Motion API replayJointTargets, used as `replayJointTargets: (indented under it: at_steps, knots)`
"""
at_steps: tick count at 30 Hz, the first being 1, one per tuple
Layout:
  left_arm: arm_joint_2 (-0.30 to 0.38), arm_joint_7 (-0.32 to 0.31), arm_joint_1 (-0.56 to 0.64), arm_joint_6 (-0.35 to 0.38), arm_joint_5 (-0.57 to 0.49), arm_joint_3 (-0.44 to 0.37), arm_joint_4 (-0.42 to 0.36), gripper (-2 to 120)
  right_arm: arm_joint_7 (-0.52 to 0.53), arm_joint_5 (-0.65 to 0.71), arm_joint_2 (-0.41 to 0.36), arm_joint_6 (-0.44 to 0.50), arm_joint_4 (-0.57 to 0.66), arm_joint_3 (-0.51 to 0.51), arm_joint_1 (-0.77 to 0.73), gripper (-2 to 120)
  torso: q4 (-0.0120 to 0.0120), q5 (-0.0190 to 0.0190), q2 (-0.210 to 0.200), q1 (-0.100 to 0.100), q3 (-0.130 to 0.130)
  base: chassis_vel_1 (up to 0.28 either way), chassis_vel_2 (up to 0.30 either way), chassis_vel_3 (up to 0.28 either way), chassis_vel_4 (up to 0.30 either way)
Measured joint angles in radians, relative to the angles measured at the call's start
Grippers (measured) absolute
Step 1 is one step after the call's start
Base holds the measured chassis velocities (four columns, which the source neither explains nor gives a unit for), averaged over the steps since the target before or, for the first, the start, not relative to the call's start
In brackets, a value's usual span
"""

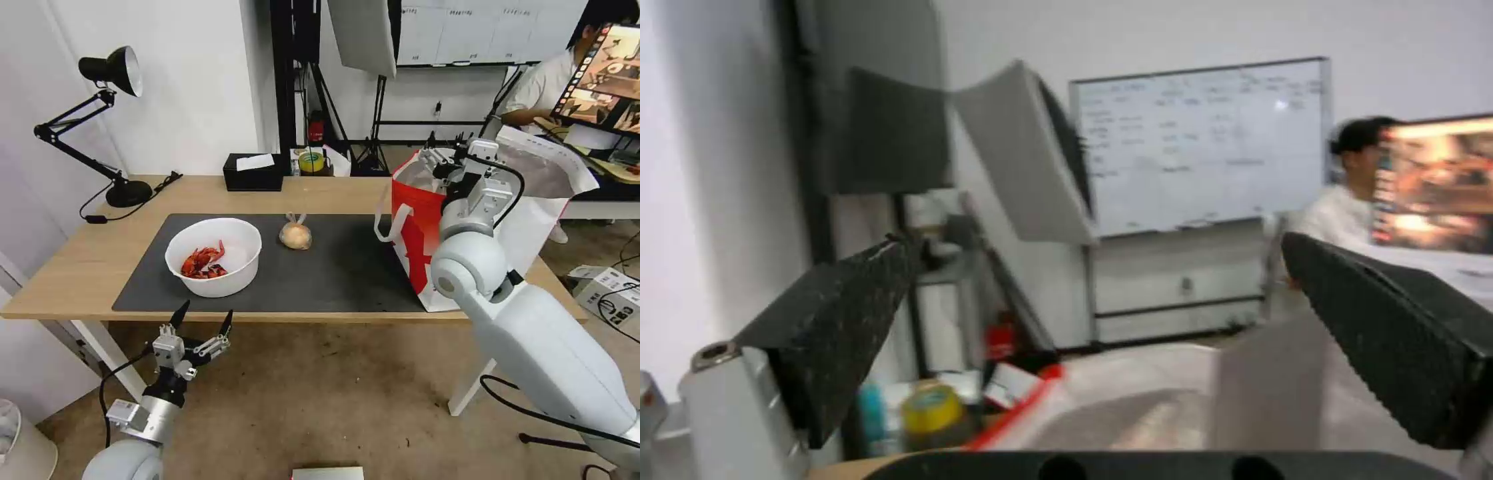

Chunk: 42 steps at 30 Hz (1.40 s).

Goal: Pick up the trash from the table and place it into the takeout bag.

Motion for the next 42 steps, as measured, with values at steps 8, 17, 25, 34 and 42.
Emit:
replayJointTargets:
  at_steps: [8,17,25,34,42]
  knots:
    - [-0.010,0.000,0.007,0.006,0.001,-0.001,-0.002,100,-0.337,0.055,-0.086,0.065,0.085,0.003,-0.088,100,0.0001,-0.0001,0.000,0.000,0.000,0.000,0.000,0.000,0.000]
    - [-0.016,0.000,0.003,-0.013,0.008,-0.002,0.008,100,-0.620,0.061,-0.177,0.162,0.145,0.057,-0.289,100,0.0001,0.0002,0.000,0.000,0.000,0.000,0.000,0.000,0.000]
    - [-0.028,0.001,-0.001,-0.017,0.008,0.010,0.009,100,-0.800,-0.050,-0.215,0.282,0.157,0.193,-0.567,100,0.0001,-0.0001,0.000,0.000,0.000,0.000,0.000,0.000,0.000]
    - [-0.034,0.004,0.013,-0.018,0.012,0.008,0.009,100,-0.809,-0.247,-0.104,0.412,0.111,0.297,-0.886,100,0.0000,-0.0001,0.000,0.000,0.000,0.000,0.000,0.000,0.000]
    - [-0.042,0.019,0.029,-0.019,0.022,0.003,0.011,100,-0.809,-0.323,-0.004,0.488,0.063,0.302,-1.000,100,0.0001,-0.0001,0.000,0.000,0.000,0.000,0.000,0.000,0.000]
